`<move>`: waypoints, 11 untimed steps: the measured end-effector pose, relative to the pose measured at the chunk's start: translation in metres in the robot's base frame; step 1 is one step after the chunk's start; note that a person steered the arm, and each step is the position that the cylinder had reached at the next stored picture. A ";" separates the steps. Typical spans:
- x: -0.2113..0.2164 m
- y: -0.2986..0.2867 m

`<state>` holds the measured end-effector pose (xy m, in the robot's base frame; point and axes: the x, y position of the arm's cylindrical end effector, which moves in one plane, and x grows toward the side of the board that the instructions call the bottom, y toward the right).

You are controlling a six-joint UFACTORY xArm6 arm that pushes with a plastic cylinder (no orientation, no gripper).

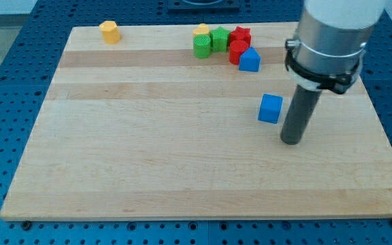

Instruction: Move the blue cube to the blue triangle

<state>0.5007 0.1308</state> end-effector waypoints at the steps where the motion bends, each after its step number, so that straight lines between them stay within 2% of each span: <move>1: -0.007 -0.012; 6: -0.089 -0.012; 11: -0.132 -0.056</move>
